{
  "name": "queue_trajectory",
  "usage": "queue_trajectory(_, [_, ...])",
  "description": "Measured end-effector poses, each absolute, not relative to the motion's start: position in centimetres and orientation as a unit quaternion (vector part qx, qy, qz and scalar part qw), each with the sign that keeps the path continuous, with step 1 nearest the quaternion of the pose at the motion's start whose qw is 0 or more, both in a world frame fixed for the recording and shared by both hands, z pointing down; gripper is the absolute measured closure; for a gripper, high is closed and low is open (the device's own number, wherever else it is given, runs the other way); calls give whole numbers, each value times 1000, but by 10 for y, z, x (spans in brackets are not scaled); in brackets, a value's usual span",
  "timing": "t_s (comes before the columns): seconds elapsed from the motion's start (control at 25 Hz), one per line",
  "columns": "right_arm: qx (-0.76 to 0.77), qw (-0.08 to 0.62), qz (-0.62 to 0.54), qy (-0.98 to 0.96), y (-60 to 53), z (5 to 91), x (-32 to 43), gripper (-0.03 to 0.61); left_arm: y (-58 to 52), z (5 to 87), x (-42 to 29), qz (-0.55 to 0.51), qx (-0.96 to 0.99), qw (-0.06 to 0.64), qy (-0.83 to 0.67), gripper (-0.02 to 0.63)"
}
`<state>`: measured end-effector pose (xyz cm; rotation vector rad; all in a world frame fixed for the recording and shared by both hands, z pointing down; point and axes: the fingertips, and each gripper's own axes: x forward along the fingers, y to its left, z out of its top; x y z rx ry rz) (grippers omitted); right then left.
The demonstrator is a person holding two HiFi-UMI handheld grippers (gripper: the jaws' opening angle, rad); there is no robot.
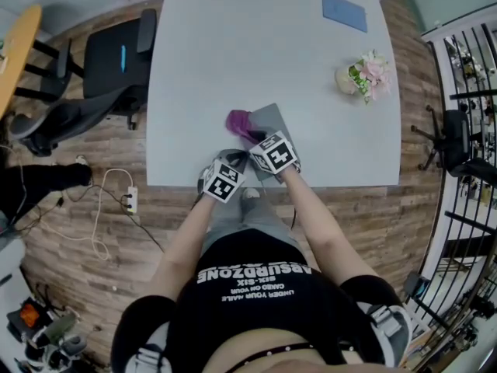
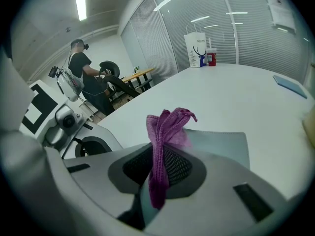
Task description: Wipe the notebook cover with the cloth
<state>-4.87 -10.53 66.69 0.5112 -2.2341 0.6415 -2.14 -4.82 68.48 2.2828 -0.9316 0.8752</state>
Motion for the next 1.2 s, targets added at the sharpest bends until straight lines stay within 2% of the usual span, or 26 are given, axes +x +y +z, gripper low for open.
queue_trajectory(0.6, [203,367,264,-869,-76,665,-35,509,-24,685,-13,324,844,266,-335,600])
queue_trajectory(1.2, [225,355,263,-868,-91,663,-22,509,-30,682,-6,326,848,263,-324,600])
